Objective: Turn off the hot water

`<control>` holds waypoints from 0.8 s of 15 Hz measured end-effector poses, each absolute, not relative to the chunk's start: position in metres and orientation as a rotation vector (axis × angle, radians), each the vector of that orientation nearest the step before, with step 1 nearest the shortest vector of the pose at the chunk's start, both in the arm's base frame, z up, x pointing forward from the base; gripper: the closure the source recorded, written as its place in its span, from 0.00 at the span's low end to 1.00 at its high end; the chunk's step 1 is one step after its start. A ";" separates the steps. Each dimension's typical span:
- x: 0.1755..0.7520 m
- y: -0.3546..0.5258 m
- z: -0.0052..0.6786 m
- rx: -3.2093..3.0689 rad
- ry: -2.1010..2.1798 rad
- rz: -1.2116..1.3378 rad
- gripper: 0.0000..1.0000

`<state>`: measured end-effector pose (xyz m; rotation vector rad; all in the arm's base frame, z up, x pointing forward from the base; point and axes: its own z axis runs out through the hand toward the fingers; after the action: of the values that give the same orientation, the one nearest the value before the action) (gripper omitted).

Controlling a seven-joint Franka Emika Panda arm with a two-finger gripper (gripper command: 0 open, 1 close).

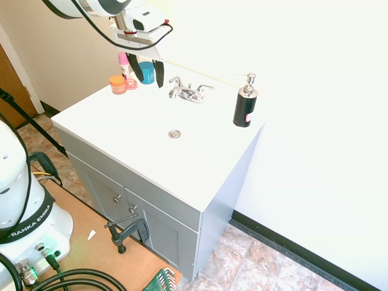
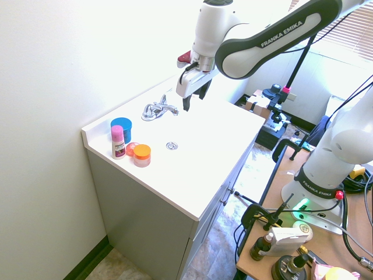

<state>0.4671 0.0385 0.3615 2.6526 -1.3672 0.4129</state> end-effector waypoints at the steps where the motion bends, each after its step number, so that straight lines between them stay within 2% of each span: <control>1: 0.483 0.040 0.358 2.620 -1.372 0.451 0.00; 6: 0.546 0.035 0.340 2.508 -1.316 0.568 0.00; 12: 0.575 0.048 0.316 2.481 -1.243 0.529 0.00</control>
<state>0.5746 0.0483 0.3164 2.4813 -1.2432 0.5287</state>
